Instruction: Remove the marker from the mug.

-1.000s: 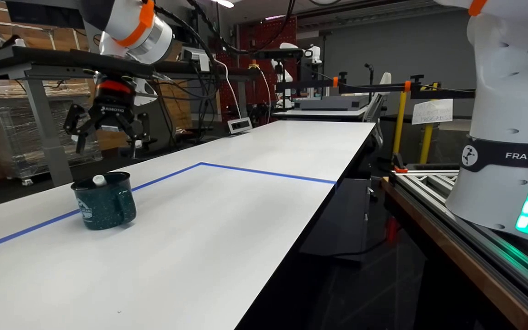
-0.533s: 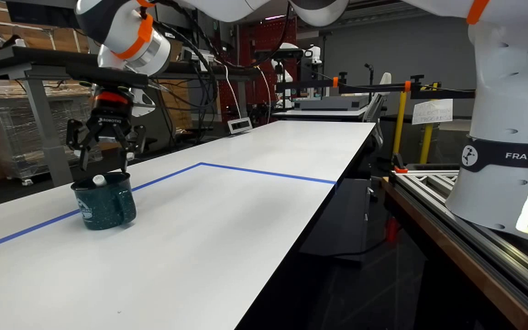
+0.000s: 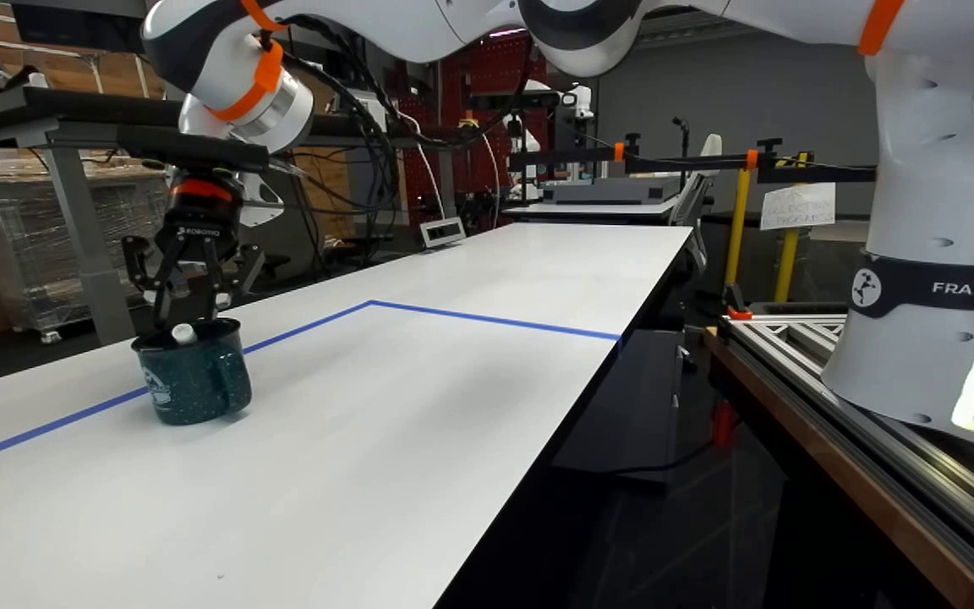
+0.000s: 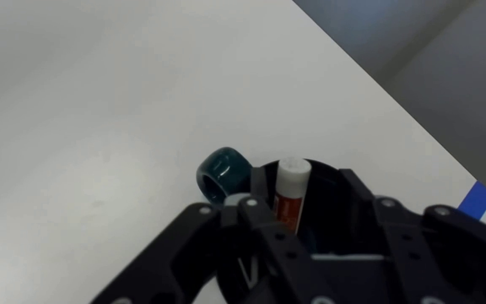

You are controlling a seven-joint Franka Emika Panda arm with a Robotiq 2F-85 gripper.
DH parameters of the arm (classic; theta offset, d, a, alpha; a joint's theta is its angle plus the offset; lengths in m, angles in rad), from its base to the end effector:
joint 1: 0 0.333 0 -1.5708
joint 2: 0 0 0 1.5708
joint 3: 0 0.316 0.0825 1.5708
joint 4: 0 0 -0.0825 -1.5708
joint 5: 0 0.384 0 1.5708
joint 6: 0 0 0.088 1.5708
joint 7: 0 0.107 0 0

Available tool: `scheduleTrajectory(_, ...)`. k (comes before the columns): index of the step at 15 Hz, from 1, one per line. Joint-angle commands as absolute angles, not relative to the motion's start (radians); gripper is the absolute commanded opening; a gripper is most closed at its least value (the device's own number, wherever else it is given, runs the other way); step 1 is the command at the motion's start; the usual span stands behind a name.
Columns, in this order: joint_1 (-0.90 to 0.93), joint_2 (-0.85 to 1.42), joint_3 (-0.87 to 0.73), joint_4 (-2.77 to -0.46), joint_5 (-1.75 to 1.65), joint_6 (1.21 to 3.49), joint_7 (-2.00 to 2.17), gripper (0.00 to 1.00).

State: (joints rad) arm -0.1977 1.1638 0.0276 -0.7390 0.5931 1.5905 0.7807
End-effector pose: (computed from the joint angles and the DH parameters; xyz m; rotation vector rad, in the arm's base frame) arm 0.7676 -0.0824 0.2249 -2.2139 1.3151 0.6298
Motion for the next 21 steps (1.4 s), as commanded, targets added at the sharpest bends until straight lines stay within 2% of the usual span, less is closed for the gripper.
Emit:
scheduleTrajectory(1, -0.213, 1.223, 0.059, -0.635, 0.573, 1.537, 0.823, 0.49)
scheduleTrajectory(4, -0.216, 1.238, 0.065, -0.616, 0.571, 1.525, 0.832, 0.54)
scheduleTrajectory(6, -0.218, 1.247, 0.07, -0.606, 0.571, 1.52, 0.838, 0.54)
scheduleTrajectory(9, -0.209, 1.253, 0.053, -0.604, 0.589, 1.517, 0.834, 0.45)
scheduleTrajectory(11, -0.209, 1.254, 0.052, -0.6, 0.59, 1.51, 0.835, 0.43)
scheduleTrajectory(12, -0.209, 1.256, 0.053, -0.597, 0.59, 1.508, 0.835, 0.34)
scheduleTrajectory(13, -0.209, 1.258, 0.052, -0.594, 0.59, 1.506, 0.833, 0.32)
scheduleTrajectory(14, -0.209, 1.26, 0.053, -0.59, 0.59, 1.503, 0.832, 0.23)
scheduleTrajectory(15, -0.21, 1.262, 0.053, -0.588, 0.59, 1.502, 0.831, 0.08)
scheduleTrajectory(16, -0.21, 1.264, 0.053, -0.587, 0.59, 1.5, 0.83, 0.0)
scheduleTrajectory(18, -0.214, 1.26, 0.055, -0.588, 0.594, 1.493, 0.831, 0.05)
scheduleTrajectory(21, -0.222, 1.239, 0.058, -0.6, 0.602, 1.478, 0.833, 0.05)
